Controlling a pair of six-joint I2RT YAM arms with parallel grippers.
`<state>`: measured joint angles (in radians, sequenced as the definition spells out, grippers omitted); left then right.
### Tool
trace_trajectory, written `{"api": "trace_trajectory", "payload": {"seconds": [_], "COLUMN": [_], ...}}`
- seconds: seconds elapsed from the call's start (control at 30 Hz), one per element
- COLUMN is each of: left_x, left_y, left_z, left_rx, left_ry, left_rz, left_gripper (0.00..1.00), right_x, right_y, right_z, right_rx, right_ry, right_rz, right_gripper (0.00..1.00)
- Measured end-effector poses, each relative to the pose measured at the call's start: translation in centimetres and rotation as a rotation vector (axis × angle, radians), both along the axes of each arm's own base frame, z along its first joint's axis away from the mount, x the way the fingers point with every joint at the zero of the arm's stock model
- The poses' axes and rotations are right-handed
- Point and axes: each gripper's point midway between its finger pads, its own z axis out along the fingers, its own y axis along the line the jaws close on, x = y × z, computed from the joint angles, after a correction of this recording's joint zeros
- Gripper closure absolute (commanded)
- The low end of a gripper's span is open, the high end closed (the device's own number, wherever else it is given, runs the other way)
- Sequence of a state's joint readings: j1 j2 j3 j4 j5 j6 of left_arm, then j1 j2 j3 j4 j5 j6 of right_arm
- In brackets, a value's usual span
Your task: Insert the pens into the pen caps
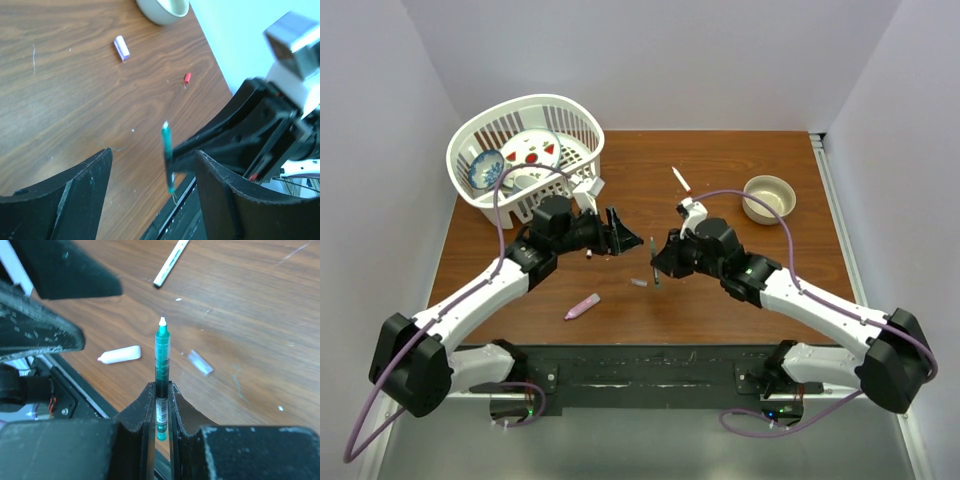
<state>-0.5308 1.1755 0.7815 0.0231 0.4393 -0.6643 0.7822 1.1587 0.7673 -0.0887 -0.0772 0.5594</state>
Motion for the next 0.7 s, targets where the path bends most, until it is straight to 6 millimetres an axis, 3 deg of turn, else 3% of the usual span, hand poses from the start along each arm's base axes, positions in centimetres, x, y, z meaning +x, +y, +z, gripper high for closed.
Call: {"api": "trace_trajectory", "payload": {"seconds": [0.2,0.4,0.5,0.53,0.7], "left_x": [0.9,1.0,0.8,0.7,0.2], "left_y": [-0.8,-1.9,-2.5,-2.7,-3.2], "left_z": [0.0,-2.6,-2.9,-2.8,-2.0], "left_rx": [-0.035,-0.03,-0.043,-0.051,-0.092], "left_ry": [-0.007,0.056,0.077,0.076,0.067], "left_rz": [0.004,-0.009,-0.028,-0.038,-0.071], "left_gripper": [0.38,0.54,0.8,0.98,1.0], "right_x": [-0.7,-0.6,-0.7,-0.7,-0.6], "right_y": [1.3,2.3,2.4,2.4,2.9], "right_z": [-0.4,0.5,0.3,0.3,0.2], "right_rx": [0.011,0.051,0.049,0.049,0.049], "right_ry": [0.027,0.018,0.026,0.028,0.038], "right_rz": [0.031,0.039,0.037,0.038,0.043], "right_gripper": [1.0,1.0,1.0,1.0,0.58]}}
